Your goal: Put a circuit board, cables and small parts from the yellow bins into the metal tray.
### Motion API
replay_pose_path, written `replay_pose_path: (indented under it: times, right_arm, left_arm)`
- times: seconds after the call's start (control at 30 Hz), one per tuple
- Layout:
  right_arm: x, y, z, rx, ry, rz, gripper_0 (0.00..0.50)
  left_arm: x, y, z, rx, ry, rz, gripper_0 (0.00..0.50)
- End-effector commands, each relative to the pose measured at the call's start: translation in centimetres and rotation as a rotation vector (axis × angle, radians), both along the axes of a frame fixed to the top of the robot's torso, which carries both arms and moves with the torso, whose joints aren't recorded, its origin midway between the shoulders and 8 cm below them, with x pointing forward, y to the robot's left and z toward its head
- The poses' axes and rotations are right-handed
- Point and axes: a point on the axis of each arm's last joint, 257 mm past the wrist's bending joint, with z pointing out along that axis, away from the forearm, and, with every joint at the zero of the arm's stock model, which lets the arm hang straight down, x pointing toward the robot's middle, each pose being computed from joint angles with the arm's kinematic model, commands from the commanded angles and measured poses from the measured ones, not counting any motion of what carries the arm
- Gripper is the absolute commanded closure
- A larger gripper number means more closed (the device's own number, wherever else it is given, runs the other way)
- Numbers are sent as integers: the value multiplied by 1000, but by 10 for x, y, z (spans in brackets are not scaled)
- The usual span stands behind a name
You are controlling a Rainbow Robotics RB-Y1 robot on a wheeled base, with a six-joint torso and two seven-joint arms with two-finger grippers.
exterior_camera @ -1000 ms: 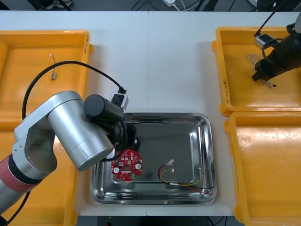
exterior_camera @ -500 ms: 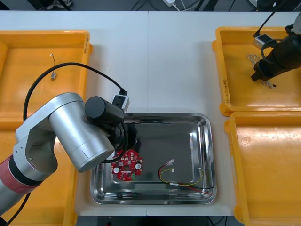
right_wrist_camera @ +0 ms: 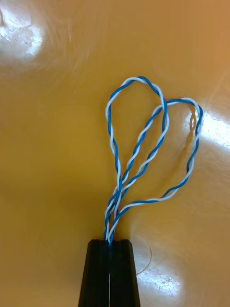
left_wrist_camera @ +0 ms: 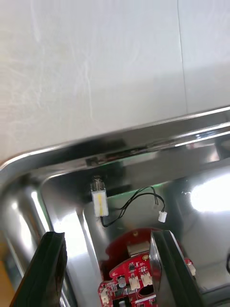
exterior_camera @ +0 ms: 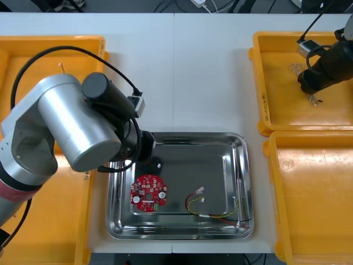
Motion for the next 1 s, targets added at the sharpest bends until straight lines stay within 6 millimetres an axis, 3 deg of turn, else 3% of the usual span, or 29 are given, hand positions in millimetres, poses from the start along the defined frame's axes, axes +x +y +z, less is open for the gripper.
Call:
replay_pose_path:
  times: [0.03,0.23,0.47,0.63,1.0]
  right_arm:
    - [13,13,19,8,-53,43,500]
    - [15,12,24,10,-63,41,500]
    - [12,10,54,-28,-72,58,500]
    - [-3,5,85,-64,-53,56,500]
    - [-32,14,126,-72,-24,85,500]
  left_arm:
    - [24,22,49,-47,-52,93,0]
    - [28,39,71,-48,-49,109,0]
    - [31,62,95,-24,-50,118,0]
    - [39,86,115,8,-24,108,0]
    - [73,127,132,82,-11,102,0]
